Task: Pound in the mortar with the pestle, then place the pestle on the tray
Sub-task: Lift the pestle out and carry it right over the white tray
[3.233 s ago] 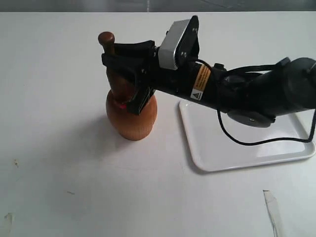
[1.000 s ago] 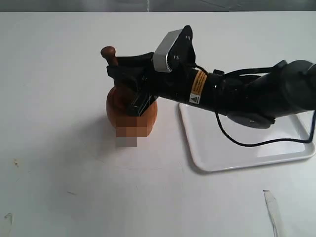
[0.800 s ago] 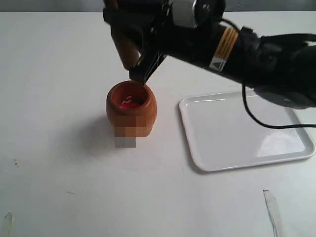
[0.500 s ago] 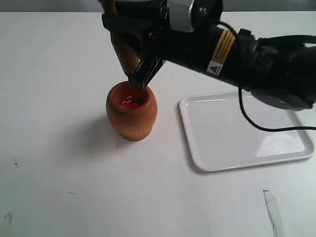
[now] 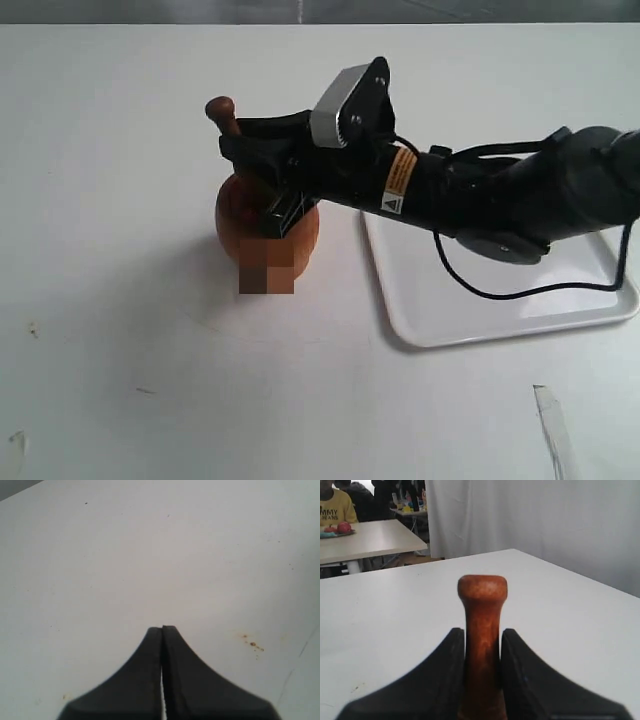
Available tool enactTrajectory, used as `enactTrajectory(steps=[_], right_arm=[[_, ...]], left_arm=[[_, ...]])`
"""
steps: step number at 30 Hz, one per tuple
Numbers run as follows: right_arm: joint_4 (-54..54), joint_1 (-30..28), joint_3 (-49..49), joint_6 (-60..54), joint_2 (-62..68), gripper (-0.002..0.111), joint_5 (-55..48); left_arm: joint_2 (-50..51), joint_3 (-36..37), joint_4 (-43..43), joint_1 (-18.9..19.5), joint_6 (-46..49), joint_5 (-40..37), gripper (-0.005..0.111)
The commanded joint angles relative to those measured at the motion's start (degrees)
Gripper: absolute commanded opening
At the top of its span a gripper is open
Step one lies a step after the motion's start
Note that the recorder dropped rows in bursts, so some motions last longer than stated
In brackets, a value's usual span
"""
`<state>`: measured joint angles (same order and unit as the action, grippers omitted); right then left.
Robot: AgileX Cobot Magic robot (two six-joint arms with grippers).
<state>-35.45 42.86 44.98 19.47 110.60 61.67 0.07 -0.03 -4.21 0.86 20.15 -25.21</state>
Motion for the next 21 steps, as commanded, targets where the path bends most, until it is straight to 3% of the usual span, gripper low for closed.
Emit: enactTrajectory(steps=[1, 10, 14, 18, 21], right_arm=[[-0.6, 0.0, -0.2, -1.4, -12.5, 0.000, -8.2], [-10.0, 0.0, -0.2, -0.9, -36.4, 0.000, -43.8], [-10.8, 0.0, -0.2, -0.9, -41.8, 0.000, -64.3], [-4.5, 0.0, -0.2, -2.5, -42.8, 0.000, -82.4], [12.2, 0.0, 1.6, -19.5, -40.9, 0.000, -97.8]], left_arm=[[-0.1, 0.0, 0.4, -0.4, -0.5, 0.2, 0.000], [-0.1, 0.0, 0.4, -0.4, -0.5, 0.2, 0.000], [-0.1, 0.0, 0.4, -0.4, -0.5, 0.2, 0.000], [-0.1, 0.0, 0.4, -0.4, -0.5, 0.2, 0.000], [-0.1, 0.0, 0.4, -0.4, -0.5, 0.2, 0.000]])
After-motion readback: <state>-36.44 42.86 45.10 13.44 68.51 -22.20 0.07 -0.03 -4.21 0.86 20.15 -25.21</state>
